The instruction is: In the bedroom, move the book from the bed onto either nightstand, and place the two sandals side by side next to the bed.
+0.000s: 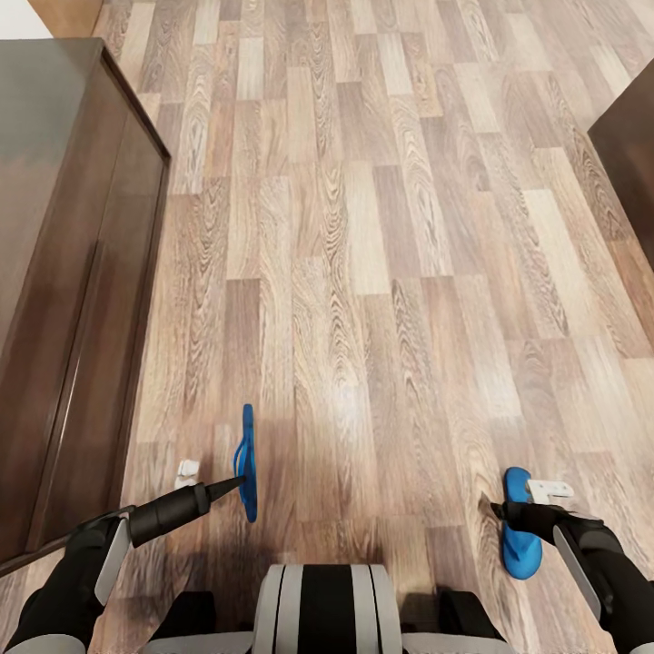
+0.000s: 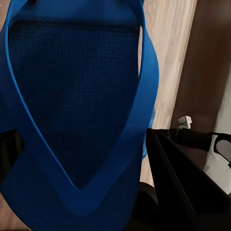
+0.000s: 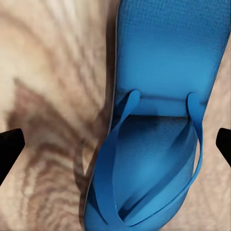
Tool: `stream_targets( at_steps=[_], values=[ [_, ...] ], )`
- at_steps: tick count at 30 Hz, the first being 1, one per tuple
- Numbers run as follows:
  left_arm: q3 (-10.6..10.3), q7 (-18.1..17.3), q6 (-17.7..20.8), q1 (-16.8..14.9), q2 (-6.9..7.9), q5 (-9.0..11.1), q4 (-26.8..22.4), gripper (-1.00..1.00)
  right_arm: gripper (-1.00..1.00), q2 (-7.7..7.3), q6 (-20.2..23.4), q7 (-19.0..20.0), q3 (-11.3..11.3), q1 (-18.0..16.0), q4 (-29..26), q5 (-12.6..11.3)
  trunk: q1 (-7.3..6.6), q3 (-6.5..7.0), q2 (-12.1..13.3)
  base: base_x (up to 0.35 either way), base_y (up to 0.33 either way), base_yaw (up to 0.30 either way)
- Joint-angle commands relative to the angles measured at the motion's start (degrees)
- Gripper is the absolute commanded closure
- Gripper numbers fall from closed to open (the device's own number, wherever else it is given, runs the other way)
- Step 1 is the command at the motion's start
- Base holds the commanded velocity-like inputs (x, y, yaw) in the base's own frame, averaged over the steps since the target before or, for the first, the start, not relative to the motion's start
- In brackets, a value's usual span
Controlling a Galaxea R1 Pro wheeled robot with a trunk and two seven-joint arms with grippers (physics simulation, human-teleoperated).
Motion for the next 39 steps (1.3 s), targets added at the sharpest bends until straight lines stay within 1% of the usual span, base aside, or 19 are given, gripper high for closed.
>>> stream_targets(
  at_steps=[1,2,11,18,32,39],
  values=[
    [0.03,-0.23,0.47,-0.02,0.01,0.19,0.0,1.0,-1.0,0.0,0.33,0.03,-0.08,-0.01,-0.07,-0.5,0.01,-0.26,-0.03,0.0,0.0,0.0],
    [0.03,-0.22,0.47,-0.02,0.01,0.19,0.0,1.0,-1.0,-0.01,0.34,0.06,-0.09,-0.01,-0.07,-0.5,0.04,-0.48,-0.04,0.0,0.0,0.0],
    [0.03,-0.24,0.44,-0.02,0.01,0.19,0.0,1.0,-1.0,-0.01,0.37,0.13,-0.01,-0.01,-0.13,-0.5,0.04,-0.48,-0.04,0.0,-0.01,0.0],
    [0.03,-0.24,0.4,-0.02,0.0,0.19,0.0,1.0,-1.0,-0.01,0.37,0.12,-0.01,-0.01,-0.16,-0.5,0.04,-0.48,-0.04,0.0,-0.136,0.0],
    [0.03,-0.24,0.45,-0.02,0.0,0.19,0.0,1.0,-1.0,-0.01,0.37,0.1,0.17,-0.01,-0.17,-0.42,0.04,-0.48,-0.04,0.0,-0.005,0.0],
    [0.03,-0.24,0.47,-0.02,0.0,0.19,0.0,1.0,-1.0,-0.01,0.37,0.13,0.29,-0.01,-0.17,-0.42,0.22,-2.03,-0.13,0.0,0.0,0.0]
  ],
)
